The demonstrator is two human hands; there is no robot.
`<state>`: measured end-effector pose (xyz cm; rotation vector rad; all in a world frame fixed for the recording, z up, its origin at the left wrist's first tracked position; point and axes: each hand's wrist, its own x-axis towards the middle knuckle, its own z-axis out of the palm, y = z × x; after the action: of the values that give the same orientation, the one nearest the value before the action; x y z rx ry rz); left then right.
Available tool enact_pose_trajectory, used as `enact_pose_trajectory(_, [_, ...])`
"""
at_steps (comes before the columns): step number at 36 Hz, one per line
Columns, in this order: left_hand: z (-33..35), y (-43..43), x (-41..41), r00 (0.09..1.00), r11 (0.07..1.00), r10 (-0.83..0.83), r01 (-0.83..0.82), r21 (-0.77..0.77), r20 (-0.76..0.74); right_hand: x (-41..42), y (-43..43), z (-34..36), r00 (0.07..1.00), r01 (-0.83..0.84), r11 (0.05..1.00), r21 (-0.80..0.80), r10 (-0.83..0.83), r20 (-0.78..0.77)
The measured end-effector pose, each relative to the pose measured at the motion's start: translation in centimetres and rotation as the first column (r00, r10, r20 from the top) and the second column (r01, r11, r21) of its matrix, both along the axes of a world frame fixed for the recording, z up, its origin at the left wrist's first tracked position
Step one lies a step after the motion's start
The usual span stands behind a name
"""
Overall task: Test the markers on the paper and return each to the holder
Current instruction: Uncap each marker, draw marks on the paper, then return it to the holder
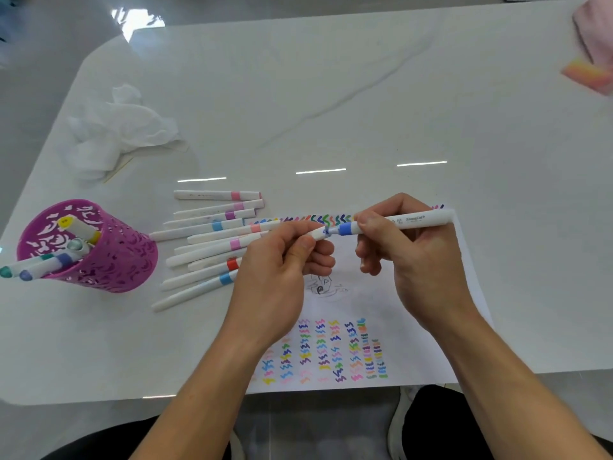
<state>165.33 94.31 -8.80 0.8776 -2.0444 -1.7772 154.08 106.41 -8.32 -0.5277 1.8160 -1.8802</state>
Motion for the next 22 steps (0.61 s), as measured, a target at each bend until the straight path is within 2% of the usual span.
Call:
enact_pose_trajectory(4, [0.24,0.12,0.17,0.998,0.994,-0.067,0.067,-0.087,0.011,0.18,-0.09,-0.14,0.999,-0.045,0.999,0.023,0.045,0.019])
enact_pose_trajectory(13, [0.58,-0.07,0.67,0.998,0.986,-0.064,0.066,-0.152,0.017,-0.01,0.07,-0.20,0.972,-0.131,0.988,-0.084,0.145,0.184])
enact_pose_trajectory(22, [0.42,0.22,0.80,0.999,0.982,-0.038,0.036,-0.186,-0.008,0.02,0.25,-0.50,0.946,-0.162,0.977,-0.137,0.194,0.261])
